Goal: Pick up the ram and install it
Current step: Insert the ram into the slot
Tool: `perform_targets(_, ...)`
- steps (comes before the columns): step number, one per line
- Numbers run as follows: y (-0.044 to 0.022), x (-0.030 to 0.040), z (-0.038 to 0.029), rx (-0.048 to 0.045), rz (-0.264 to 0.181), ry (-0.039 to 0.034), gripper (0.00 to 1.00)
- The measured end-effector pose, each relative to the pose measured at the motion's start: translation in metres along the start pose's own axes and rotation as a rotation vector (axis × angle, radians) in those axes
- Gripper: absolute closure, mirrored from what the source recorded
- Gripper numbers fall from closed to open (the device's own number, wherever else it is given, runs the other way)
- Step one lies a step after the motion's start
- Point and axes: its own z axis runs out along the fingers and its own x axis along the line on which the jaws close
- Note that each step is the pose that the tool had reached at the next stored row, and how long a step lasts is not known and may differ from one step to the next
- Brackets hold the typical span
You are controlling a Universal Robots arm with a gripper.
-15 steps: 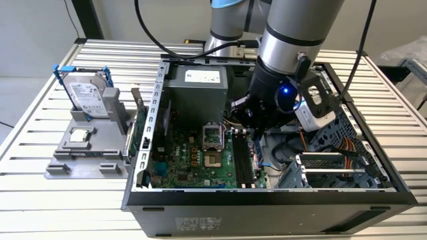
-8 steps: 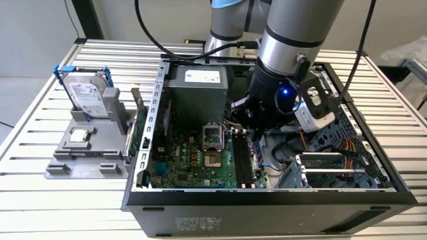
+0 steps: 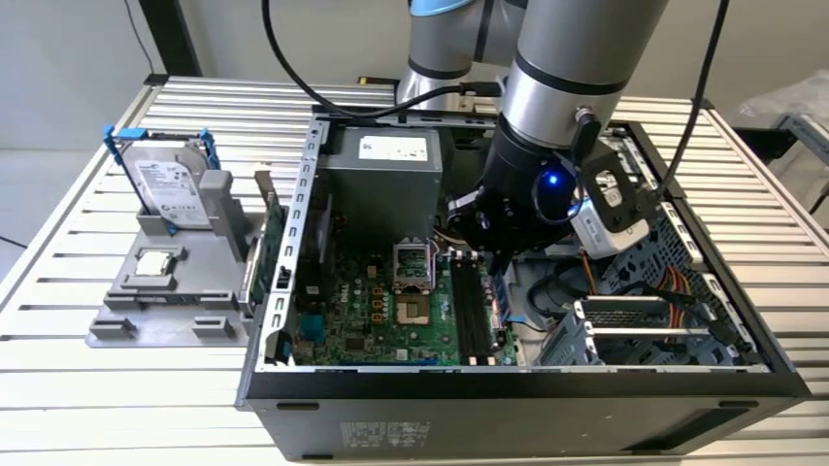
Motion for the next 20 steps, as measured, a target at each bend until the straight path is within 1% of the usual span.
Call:
perform_targets(8,0.0002,0.0,0.0008,0.0013,0.0,-0.0001,1.0)
perform_targets(16,0.0006,0.0,0.0028,0.0071,0.0,0.0001,1.0)
perform_targets(20,0.0006,0.0,0.0035,0.0075,0.0,0.0,1.0)
